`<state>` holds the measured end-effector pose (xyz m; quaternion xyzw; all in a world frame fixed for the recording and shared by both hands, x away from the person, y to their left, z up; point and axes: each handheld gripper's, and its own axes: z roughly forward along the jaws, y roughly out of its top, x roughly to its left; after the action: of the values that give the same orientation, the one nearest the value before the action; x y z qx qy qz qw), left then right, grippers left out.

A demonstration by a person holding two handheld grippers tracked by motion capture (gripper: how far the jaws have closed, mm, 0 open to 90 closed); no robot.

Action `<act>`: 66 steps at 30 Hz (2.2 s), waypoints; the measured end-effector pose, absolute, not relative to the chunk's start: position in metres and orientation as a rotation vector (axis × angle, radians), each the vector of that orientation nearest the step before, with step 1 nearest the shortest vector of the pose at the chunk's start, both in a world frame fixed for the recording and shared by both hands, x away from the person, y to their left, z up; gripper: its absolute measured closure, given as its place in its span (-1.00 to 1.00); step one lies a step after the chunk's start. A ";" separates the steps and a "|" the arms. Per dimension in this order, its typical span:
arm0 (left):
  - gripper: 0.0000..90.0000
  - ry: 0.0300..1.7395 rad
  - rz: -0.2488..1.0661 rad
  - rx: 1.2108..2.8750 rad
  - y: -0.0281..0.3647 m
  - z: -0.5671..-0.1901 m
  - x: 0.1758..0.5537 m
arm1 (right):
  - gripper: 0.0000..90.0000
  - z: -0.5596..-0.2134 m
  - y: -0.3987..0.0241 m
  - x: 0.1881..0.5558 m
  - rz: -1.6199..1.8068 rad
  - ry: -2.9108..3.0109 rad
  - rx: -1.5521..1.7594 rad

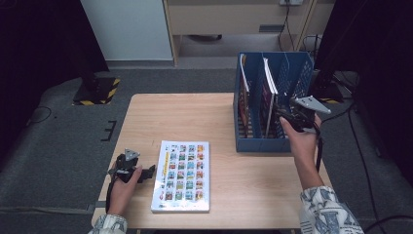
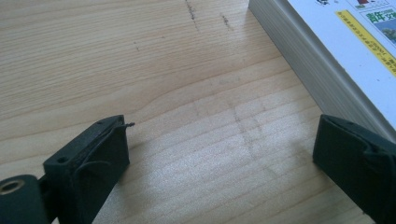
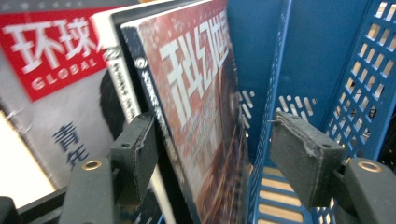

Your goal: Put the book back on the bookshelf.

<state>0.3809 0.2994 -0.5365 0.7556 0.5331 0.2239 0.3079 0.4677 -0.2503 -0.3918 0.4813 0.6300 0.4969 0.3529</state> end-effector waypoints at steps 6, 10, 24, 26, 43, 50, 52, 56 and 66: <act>-0.94 1.410 0.592 1.997 0.299 -0.537 0.381 | -0.29 -0.393 -0.250 0.460 1.278 1.656 1.231; -0.94 1.410 0.592 1.997 0.299 -0.537 0.381 | -0.35 -0.395 -0.250 0.456 1.286 1.676 1.231; -0.94 1.410 0.592 1.998 0.299 -0.537 0.381 | -0.65 -0.396 -0.238 0.441 1.320 1.762 1.217; -0.94 1.410 0.591 1.998 0.299 -0.537 0.381 | -0.67 -0.396 -0.235 0.437 1.320 1.773 1.202; -0.95 1.409 0.591 1.999 0.300 -0.537 0.381 | -0.85 -0.409 -0.209 0.407 1.312 1.910 1.130; -0.95 1.408 0.589 1.999 0.300 -0.537 0.381 | -0.88 -0.429 -0.188 0.397 1.315 2.007 1.107; -0.95 1.407 0.587 2.000 0.300 -0.536 0.381 | -0.89 -0.433 -0.183 0.393 1.305 2.039 1.090; -0.96 1.403 0.582 2.001 0.300 -0.537 0.380 | -0.88 -0.442 -0.172 0.387 1.310 2.076 1.077; -0.96 1.402 0.577 2.001 0.300 -0.537 0.380 | -0.85 -0.453 -0.144 0.375 1.311 2.154 1.006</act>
<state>0.3795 0.3002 -0.5365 0.7577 0.5310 0.2185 0.3101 0.3747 -0.1436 -0.4532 0.3622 0.7754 0.4720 0.2116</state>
